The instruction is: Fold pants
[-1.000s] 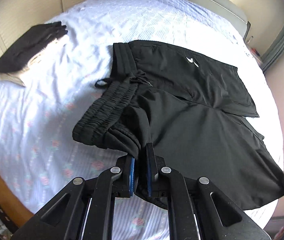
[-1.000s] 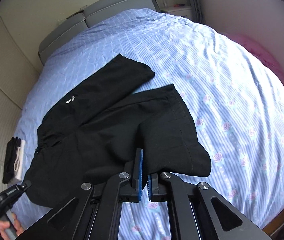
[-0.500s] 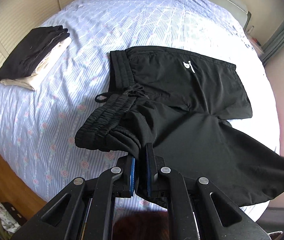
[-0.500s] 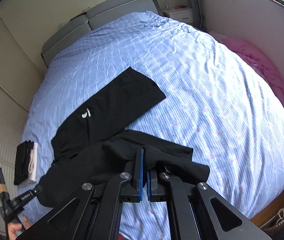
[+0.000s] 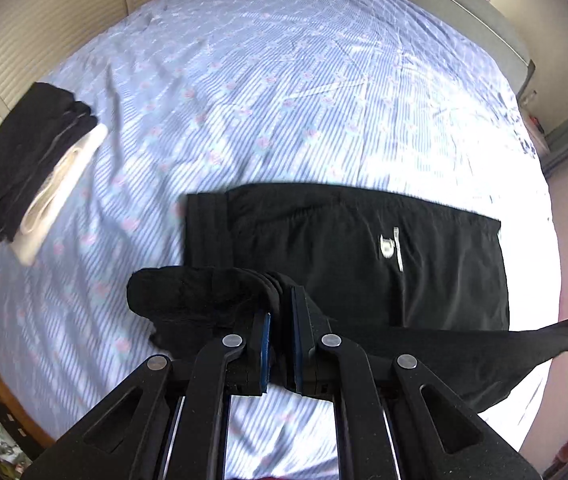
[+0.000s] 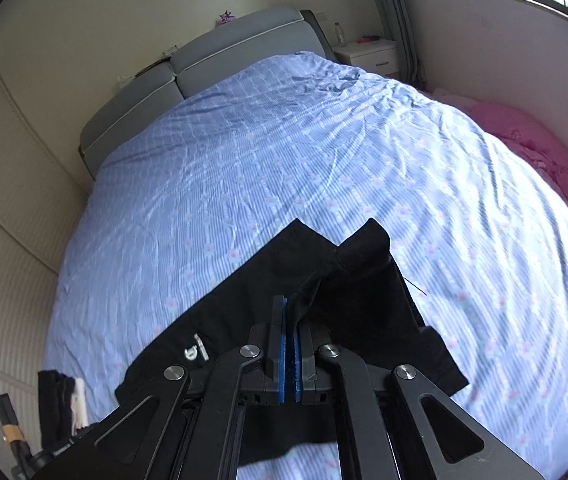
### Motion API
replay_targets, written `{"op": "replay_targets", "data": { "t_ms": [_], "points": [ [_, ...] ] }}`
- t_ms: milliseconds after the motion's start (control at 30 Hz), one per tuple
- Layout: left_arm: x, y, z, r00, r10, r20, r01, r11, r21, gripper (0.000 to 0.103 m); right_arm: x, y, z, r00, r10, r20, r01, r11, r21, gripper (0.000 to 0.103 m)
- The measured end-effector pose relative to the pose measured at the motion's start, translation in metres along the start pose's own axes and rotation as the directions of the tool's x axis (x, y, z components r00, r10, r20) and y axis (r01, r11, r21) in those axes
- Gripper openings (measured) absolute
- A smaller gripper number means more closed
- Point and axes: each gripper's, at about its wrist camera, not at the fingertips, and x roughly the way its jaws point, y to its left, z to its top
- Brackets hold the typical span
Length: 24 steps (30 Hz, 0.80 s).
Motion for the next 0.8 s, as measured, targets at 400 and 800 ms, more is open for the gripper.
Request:
{"op": "replay_targets", "data": {
  "t_ms": [400,800],
  "points": [
    [0.109,0.003,0.068,0.992,0.058,-0.112,-0.059,0.998,-0.005,0.019,0.194,0.032,0.031,0.989,-0.082,-0.121,0.077,0.996,-0.047,0.003],
    [0.064,-0.051,0.099,0.994,-0.032,0.101,-0.032,0.817,0.576,0.093,0.245,0.041,0.040,0.982,-0.109,-0.156,0.097,0.992,-0.085,0.003]
  ]
}}
